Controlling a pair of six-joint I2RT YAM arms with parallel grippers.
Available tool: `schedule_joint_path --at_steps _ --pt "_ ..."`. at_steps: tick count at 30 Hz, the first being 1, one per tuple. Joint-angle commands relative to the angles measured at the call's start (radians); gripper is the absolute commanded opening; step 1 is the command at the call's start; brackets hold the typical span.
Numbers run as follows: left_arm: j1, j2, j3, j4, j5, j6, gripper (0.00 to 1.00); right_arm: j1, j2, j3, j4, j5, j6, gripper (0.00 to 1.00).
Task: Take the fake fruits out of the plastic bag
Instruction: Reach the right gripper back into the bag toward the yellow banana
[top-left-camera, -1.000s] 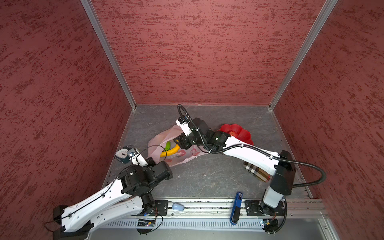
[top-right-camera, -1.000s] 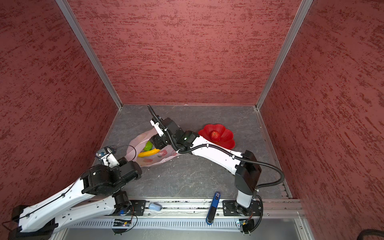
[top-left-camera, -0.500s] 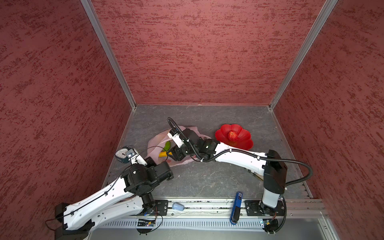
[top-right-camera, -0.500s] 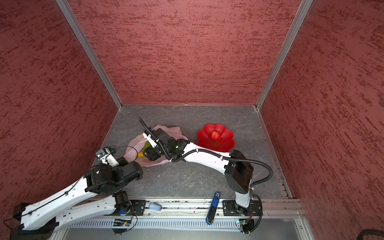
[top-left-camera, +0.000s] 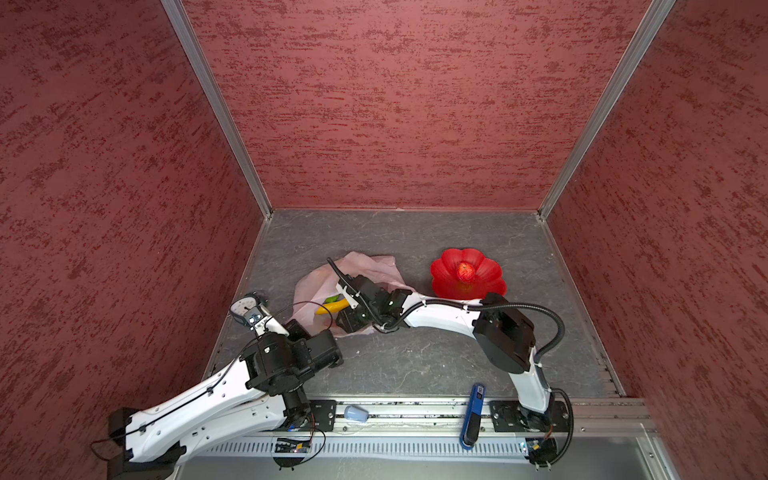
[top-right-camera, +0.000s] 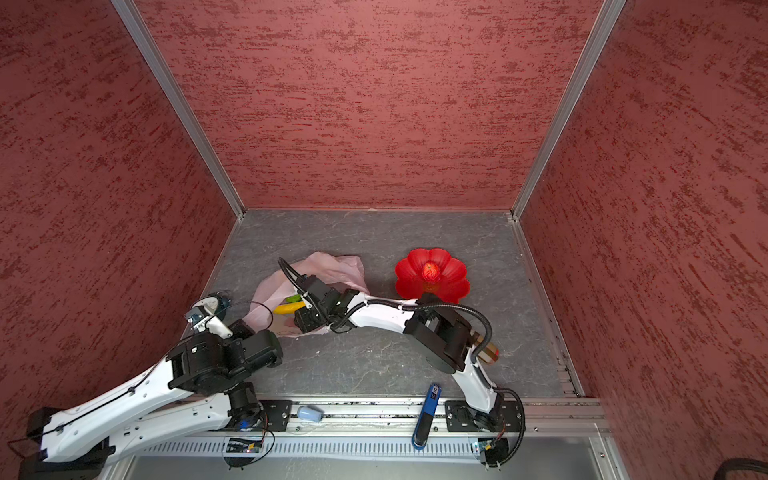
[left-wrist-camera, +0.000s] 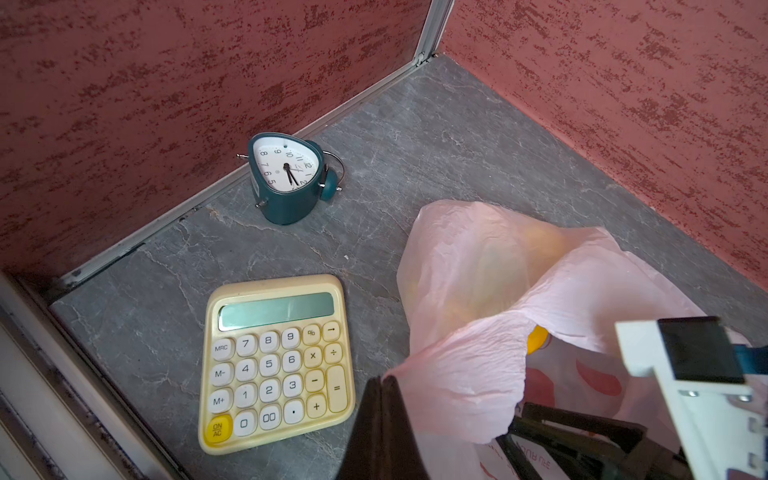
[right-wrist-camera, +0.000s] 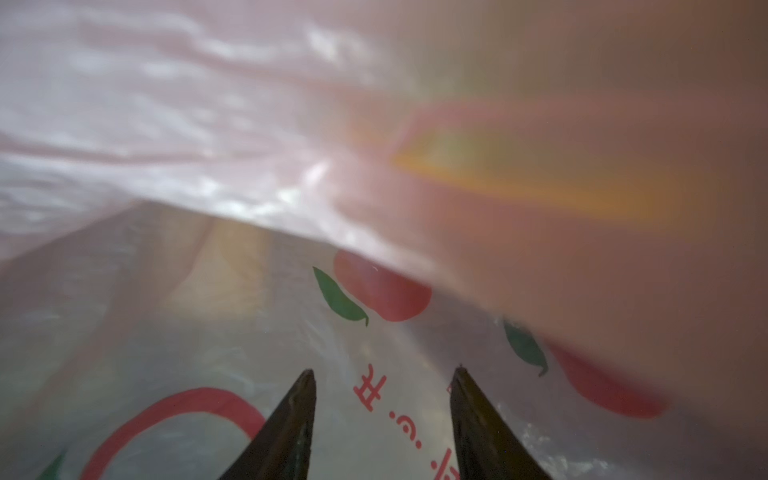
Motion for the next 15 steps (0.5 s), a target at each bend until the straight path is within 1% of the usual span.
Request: schedule_joint_path --at_steps 1,5,9,15 --pt "-0.004 0.013 0.013 -0.106 0.011 -0.061 0.02 0.002 0.025 0.036 -0.003 -0.003 0.026 0.53" --pt "-0.004 0.021 -0.005 -0.079 0.037 -0.07 0.02 0.002 0.037 0.035 -0.027 0.034 0.019 0.53" --pt "-0.005 0.034 -0.028 -0.058 0.07 -0.085 0.02 -0.007 0.033 0.023 0.027 0.09 0.027 0.54" --pt "-0.034 0.041 -0.03 -0.034 0.071 -0.089 0.01 -0.041 0.053 0.063 0.106 0.13 0.037 0.65"
